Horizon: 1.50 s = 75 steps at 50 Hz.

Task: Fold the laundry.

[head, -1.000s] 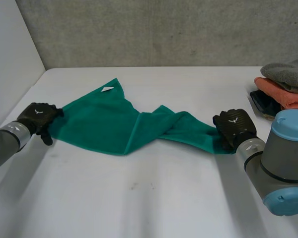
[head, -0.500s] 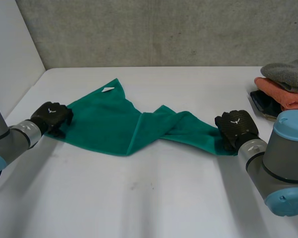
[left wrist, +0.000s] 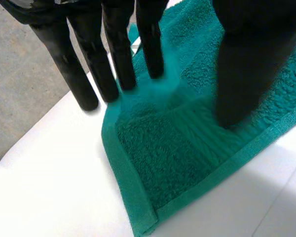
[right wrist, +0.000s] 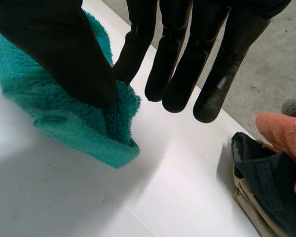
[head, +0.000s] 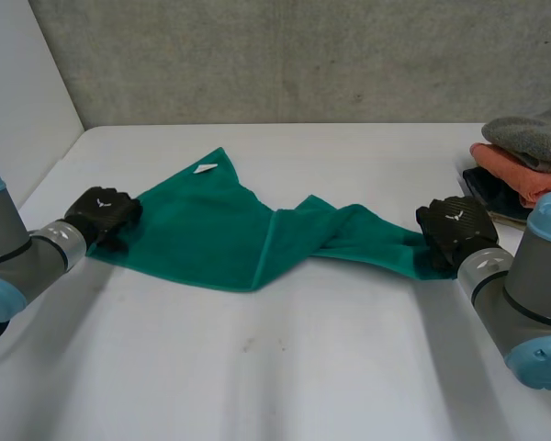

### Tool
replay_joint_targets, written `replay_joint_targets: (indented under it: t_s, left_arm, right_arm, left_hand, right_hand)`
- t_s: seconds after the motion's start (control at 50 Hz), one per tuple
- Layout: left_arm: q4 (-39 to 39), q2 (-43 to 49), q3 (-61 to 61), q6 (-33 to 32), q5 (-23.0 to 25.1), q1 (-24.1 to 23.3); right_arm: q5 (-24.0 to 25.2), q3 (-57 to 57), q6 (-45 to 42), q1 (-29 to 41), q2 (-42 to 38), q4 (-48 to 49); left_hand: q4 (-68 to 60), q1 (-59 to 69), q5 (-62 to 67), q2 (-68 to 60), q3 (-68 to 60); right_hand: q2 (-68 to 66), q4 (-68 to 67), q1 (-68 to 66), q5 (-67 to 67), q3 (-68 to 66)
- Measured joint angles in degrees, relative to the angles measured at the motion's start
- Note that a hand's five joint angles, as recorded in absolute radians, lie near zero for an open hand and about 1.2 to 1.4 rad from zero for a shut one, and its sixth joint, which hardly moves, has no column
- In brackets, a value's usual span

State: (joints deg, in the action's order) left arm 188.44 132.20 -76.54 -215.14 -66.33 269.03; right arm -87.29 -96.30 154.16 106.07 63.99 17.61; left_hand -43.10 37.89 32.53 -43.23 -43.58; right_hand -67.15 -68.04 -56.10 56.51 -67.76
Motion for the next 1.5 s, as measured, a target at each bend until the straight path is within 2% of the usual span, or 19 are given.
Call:
replay_joint_targets:
  t_s: [0.02,0.04,0.28,0.42,0.46,0.56,0.64,0.68,0.8,0.94,0.96,1.06,1.1,1.12,1.2,1.24,1.26,1.42,1.5]
  left_arm:
    - [-0.07,-0.01,-0.07,-0.04,0.04,0.07]
    - [-0.12,0.01,-0.12,-0.06,0.08,0.15]
    - [-0.44,0.94,-0.04,-2.33,0.31,0.6]
    - [-0.38,1.88,0.74,-3.92,0.39,0.41]
    - [-0.31,2.47,1.36,-4.14,0.45,0.24]
    - [-0.2,3.41,2.41,-4.09,0.63,0.0]
    - [-0.18,3.92,2.91,-4.06,0.9,-0.12]
    - [-0.17,4.31,3.36,-4.1,1.15,-0.26]
    - [-0.15,3.51,3.51,-3.93,0.46,-0.75]
    - [-0.31,-4.53,0.63,-2.19,-2.83,-1.47]
    - [-0.61,-9.95,-2.01,-0.08,-3.87,-1.61]
    - [-2.27,-22.0,-7.91,4.95,-4.58,-1.53]
    - [-2.65,-23.73,-8.74,5.53,-4.58,-1.51]
    - [-4.36,-30.38,-11.93,7.39,-4.51,-1.41]
    - [-7.61,-39.23,-16.63,8.87,-4.25,-1.34]
    - [-8.08,-40.25,-17.23,8.96,-4.22,-1.34]
    - [-9.95,-43.23,-19.5,9.12,-4.18,-1.38]
    - [-12.19,-39.23,-20.91,8.88,-5.13,-1.89]
    - [-12.51,-29.32,-15.87,8.8,-8.25,-3.65]
  right_arm:
    - [0.01,-0.03,-0.02,-0.05,0.03,-0.04]
    - [0.01,-0.05,-0.04,-0.07,0.06,-0.06]
    - [0.09,-0.01,-0.07,0.09,0.01,0.04]
    - [0.1,0.05,-0.09,0.1,-0.19,0.06]
    - [0.12,0.04,-0.08,0.1,-0.25,0.06]
    - [0.14,-0.04,-0.11,0.1,-0.34,0.06]
    - [0.13,-0.1,-0.13,0.1,-0.37,0.06]
    - [0.12,-0.18,-0.14,0.09,-0.36,0.06]
    - [0.07,-0.21,-0.13,0.02,-0.11,-0.02]
    - [0.03,0.75,-0.61,-0.14,0.82,-1.87]
    - [0.1,1.59,-1.82,-0.29,2.16,-4.65]
    - [0.83,3.89,-6.71,-1.64,6.23,-13.56]
    - [0.96,4.1,-7.31,-1.83,6.61,-14.47]
    - [1.68,5.03,-10.46,-2.77,8.3,-18.81]
    - [3.63,7.1,-20.16,-4.95,11.27,-29.26]
    - [3.88,7.4,-21.73,-5.24,11.54,-30.61]
    - [4.45,8.37,-27.01,-6.13,12.05,-34.7]
    - [4.28,11.93,-34.23,-6.79,7.53,-36.58]
    - [4.29,15.35,-35.26,-6.64,0.63,-31.81]
  left_hand:
    - [13.96,-13.4,-13.7,14.61,14.51]
    - [18.2,-15.21,-17.82,18.07,18.05]
    - [19.07,-14.67,-18.66,18.78,18.82]
    - [12.36,-6.83,-11.69,12.66,13.07]
    - [2.89,3.6,-2.68,3.1,3.55]
    - [-9.28,15.21,9.39,-9.38,-8.67]
    - [-10.8,16.29,10.91,-10.87,-10.19]
    - [-23.82,27.23,23.55,-23.56,-22.77]
    - [-25.41,27.23,24.07,-25.14,-24.29]
    - [-25.53,27.24,24.06,-25.14,-24.36]
    - [-25.54,27.24,24.02,-25.14,-24.43]
    - [-25.54,27.24,24.07,-25.14,-24.5]
    - [-25.54,27.24,24.07,-25.14,-24.52]
    - [-25.55,27.23,24.07,-25.15,-24.63]
    - [-25.55,27.24,24.06,-25.24,-24.64]
    - [-25.55,27.24,24.02,-25.23,-24.64]
    - [-25.55,27.24,24.07,-25.24,-24.65]
    - [-25.56,27.24,24.06,-25.23,-24.65]
    - [-25.56,27.24,24.07,-25.24,-24.65]
  right_hand:
    - [0.0,0.0,0.0,0.0,0.0]
    - [0.0,0.0,0.0,0.0,0.0]
    - [0.0,0.0,0.0,0.0,0.0]
    - [0.0,-0.01,0.0,0.0,0.0]
    - [0.0,-0.01,0.0,0.0,0.0]
    - [0.0,-0.01,0.0,0.0,0.0]
    - [0.0,-0.01,0.0,0.0,0.0]
    - [0.0,-0.01,0.0,0.0,0.0]
    - [0.0,-0.02,0.0,0.0,0.0]
    - [0.0,-0.03,0.0,0.0,0.0]
    - [0.0,-0.03,0.0,0.0,0.0]
    - [-0.01,-0.03,0.0,0.0,0.0]
    - [-0.01,-0.03,0.0,0.0,0.0]
    - [-0.04,-0.03,0.0,0.0,0.0]
    - [-0.04,-0.03,0.0,0.0,0.0]
    - [-0.04,-0.03,0.0,0.0,0.0]
    - [-0.05,-0.03,0.0,0.0,0.0]
    - [-0.05,-0.03,0.0,0.0,0.0]
    - [-0.05,-0.04,0.0,0.0,0.0]
